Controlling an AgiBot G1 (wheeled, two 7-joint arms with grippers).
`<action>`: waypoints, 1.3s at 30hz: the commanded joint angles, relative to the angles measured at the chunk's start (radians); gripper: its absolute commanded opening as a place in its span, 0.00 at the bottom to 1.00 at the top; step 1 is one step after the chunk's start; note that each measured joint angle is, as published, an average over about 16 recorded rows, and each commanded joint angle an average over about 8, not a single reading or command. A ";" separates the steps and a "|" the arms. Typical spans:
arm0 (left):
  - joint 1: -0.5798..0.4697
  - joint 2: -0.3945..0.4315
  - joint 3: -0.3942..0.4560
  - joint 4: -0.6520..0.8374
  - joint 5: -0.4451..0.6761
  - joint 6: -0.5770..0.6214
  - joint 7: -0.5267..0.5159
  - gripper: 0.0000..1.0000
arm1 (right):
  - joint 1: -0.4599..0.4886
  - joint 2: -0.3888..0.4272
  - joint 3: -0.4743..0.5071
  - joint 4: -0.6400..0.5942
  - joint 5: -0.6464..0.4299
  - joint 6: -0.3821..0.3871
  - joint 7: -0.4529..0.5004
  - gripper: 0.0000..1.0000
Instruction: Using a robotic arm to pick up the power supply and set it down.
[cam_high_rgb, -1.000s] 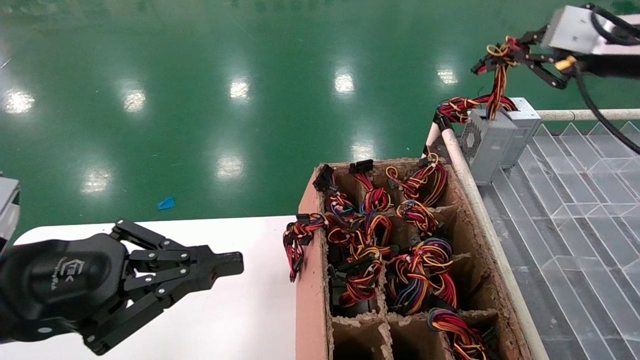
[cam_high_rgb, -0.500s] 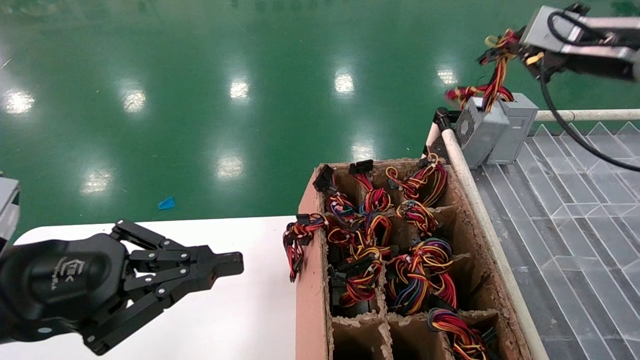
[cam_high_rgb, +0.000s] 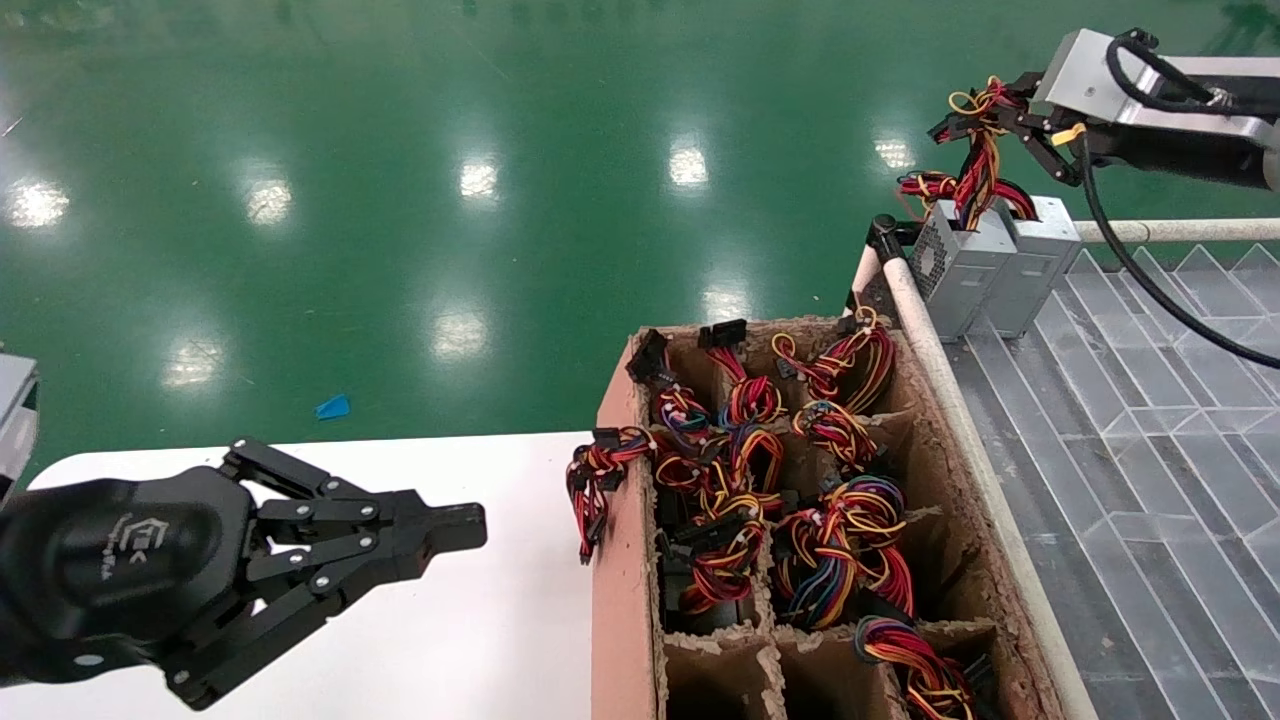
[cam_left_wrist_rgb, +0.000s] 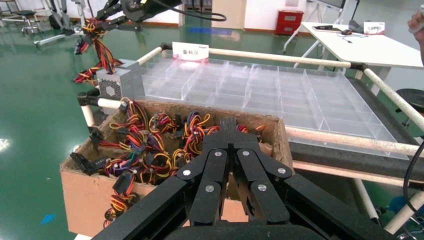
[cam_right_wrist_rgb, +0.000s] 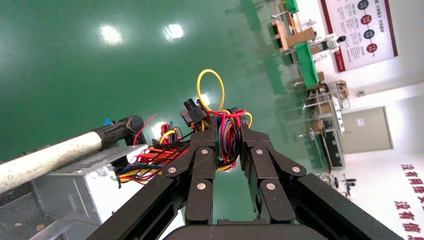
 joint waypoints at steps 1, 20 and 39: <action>0.000 0.000 0.000 0.000 0.000 0.000 0.000 0.00 | 0.002 0.002 0.001 0.000 0.002 -0.009 0.002 1.00; 0.000 0.000 0.000 0.000 0.000 0.000 0.000 0.00 | 0.058 0.013 -0.021 -0.006 -0.029 -0.084 0.046 1.00; 0.000 0.000 0.000 0.000 0.000 0.000 0.000 0.00 | 0.099 0.044 0.028 0.041 0.038 -0.152 0.009 1.00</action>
